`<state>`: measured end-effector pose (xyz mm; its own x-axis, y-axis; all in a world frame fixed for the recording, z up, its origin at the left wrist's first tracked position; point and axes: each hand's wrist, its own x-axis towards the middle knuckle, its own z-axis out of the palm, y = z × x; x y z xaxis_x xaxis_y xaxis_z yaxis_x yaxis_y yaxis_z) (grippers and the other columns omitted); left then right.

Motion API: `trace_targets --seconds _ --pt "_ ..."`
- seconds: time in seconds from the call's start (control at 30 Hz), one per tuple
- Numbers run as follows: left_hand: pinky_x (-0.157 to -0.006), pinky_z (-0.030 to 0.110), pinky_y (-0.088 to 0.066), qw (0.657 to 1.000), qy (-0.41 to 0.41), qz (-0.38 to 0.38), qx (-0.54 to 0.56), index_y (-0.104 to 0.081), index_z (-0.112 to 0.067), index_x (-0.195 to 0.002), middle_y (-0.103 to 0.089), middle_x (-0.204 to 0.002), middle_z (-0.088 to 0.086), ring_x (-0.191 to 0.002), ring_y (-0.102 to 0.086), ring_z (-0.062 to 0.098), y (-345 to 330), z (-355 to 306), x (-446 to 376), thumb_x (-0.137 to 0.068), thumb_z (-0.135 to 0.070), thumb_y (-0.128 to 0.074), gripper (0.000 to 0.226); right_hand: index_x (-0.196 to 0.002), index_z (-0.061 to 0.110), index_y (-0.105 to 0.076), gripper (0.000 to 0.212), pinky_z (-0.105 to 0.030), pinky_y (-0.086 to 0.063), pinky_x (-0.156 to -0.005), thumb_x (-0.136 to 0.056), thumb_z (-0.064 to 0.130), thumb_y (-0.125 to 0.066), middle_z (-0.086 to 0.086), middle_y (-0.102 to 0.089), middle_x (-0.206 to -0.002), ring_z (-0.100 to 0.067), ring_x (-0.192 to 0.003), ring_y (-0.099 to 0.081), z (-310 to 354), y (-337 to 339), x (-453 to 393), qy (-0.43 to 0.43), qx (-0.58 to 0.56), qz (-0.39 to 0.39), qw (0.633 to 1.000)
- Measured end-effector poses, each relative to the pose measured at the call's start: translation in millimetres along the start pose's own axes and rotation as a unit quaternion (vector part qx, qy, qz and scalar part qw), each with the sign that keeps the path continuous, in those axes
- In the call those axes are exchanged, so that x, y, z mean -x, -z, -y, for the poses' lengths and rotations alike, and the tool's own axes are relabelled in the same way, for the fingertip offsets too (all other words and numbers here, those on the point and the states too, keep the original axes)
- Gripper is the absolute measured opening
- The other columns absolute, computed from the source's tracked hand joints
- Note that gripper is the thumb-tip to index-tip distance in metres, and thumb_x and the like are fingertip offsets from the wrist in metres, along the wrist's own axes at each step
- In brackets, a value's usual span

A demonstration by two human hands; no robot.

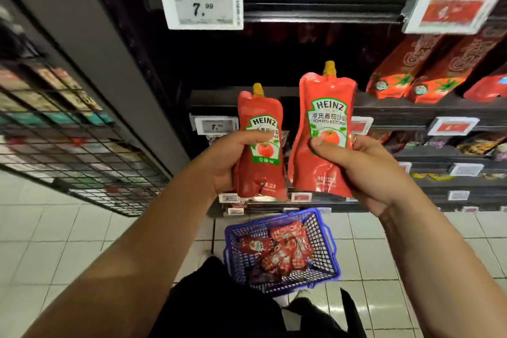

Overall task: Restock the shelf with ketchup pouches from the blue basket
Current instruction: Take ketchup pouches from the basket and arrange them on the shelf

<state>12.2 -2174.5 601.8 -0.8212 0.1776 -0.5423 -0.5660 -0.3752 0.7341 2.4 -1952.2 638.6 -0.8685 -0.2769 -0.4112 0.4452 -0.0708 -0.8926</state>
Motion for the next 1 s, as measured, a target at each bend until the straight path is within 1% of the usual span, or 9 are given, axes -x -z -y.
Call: trace_targets --seconds 0.23,0.4,0.5,0.57,0.67,0.77,0.83,0.9,1.0 --pt "-0.07 0.039 -0.061 0.983 -0.164 -0.075 -0.009 -0.074 -0.008 -0.101 -0.077 -0.095 0.014 -0.083 -0.076 0.025 30.6 -29.4 -7.6 -0.08 -0.025 -0.078 0.027 -0.103 0.007 -0.075 0.027 -0.036 -0.061 -0.069 -0.078 0.017 -0.08 -0.013 -0.077 -0.099 -0.024 -0.084 -0.076 11.8 -22.2 -38.4 0.037 0.008 0.04 0.998" --pt "-0.066 0.038 -0.061 0.944 -0.275 -0.177 -0.055 -0.063 -0.001 -0.117 -0.078 -0.096 0.014 -0.084 -0.077 0.027 38.9 -81.3 -23.1 -0.087 -0.016 -0.079 0.038 -0.114 0.007 -0.07 0.035 -0.038 -0.061 -0.073 -0.084 0.023 -0.078 -0.011 -0.077 -0.103 -0.023 -0.09 -0.076 17.7 -35.4 -59.0 0.057 -0.004 0.037 0.998" --pt "-0.066 0.036 -0.061 0.913 -0.349 -0.203 -0.066 -0.064 -0.013 -0.112 -0.079 -0.087 0.002 -0.082 -0.077 0.024 41.0 -112.1 -35.4 -0.082 -0.007 -0.08 0.034 -0.119 0.008 -0.068 0.035 -0.043 -0.061 -0.078 -0.089 0.027 -0.074 -0.011 -0.077 -0.105 -0.025 -0.093 -0.075 15.5 -37.0 -66.3 0.06 -0.006 0.035 0.998" --pt "-0.07 0.035 -0.061 0.891 -0.4 -0.196 -0.085 -0.071 -0.018 -0.104 -0.079 -0.09 -0.002 -0.087 -0.077 0.021 43.2 -124.6 -45.2 -0.077 -0.014 -0.085 0.031 -0.12 0.009 -0.067 0.034 -0.045 -0.061 -0.082 -0.091 0.027 -0.071 -0.01 -0.077 -0.105 -0.025 -0.096 -0.075 14.2 -35.6 -70.9 0.059 -0.017 0.027 0.998" --pt "-0.073 0.029 -0.061 0.858 -0.43 -0.228 -0.163 -0.072 -0.027 -0.098 -0.078 -0.095 -0.01 -0.091 -0.076 0.012 50.1 -134.8 -57.4 -0.065 -0.043 -0.088 0.039 -0.119 0.011 -0.067 0.03 -0.041 -0.062 -0.078 -0.093 0.026 -0.068 -0.008 -0.077 -0.104 -0.023 -0.095 -0.075 14.8 -33.3 -77.6 0.06 -0.024 0.015 0.998" --pt "-0.093 0.034 -0.058 0.823 -0.443 -0.256 -0.246 -0.061 -0.037 -0.115 -0.071 -0.117 -0.011 -0.108 -0.069 0.007 55.2 -137.9 -76.1 -0.072 -0.062 -0.072 0.051 -0.118 0.011 -0.067 0.026 -0.039 -0.062 -0.074 -0.095 0.025 -0.066 -0.008 -0.078 -0.104 -0.022 -0.093 -0.076 16.4 -31.6 -85.3 0.071 -0.002 0.009 0.997" --pt "-0.1 0.03 -0.053 0.807 -0.458 -0.26 -0.266 -0.054 -0.039 -0.122 -0.065 -0.121 -0.014 -0.113 -0.064 -0.001 56.2 -136.0 -87.3 -0.079 -0.062 -0.065 0.049 -0.116 0.013 -0.068 0.024 -0.037 -0.062 -0.071 -0.096 0.026 -0.066 -0.007 -0.078 -0.103 -0.021 -0.091 -0.076 18.8 -31.8 -90.7 0.082 0.016 0.006 0.997" --pt "-0.097 0.017 -0.05 0.799 -0.469 -0.27 -0.263 -0.052 -0.033 -0.126 -0.062 -0.12 -0.019 -0.109 -0.059 -0.014 55.8 -132.2 -90.7 -0.081 -0.058 -0.064 0.053 -0.117 0.012 -0.068 0.024 -0.036 -0.061 -0.07 -0.096 0.025 -0.066 -0.007 -0.078 -0.103 -0.021 -0.092 -0.076 22.2 -32.7 -96.5 0.094 0.023 0.008 0.995" --pt "-0.089 0.018 -0.054 0.812 -0.442 -0.252 -0.286 -0.05 -0.018 -0.131 -0.066 -0.117 -0.011 -0.106 -0.065 -0.006 54.6 -120.2 -87.2 -0.073 -0.034 -0.084 0.069 -0.12 0.013 -0.067 0.027 -0.042 -0.061 -0.082 -0.095 0.023 -0.067 -0.007 -0.077 -0.108 -0.023 -0.099 -0.074 28.1 -35.5 -105.5 0.12 0.037 0.007 0.992"
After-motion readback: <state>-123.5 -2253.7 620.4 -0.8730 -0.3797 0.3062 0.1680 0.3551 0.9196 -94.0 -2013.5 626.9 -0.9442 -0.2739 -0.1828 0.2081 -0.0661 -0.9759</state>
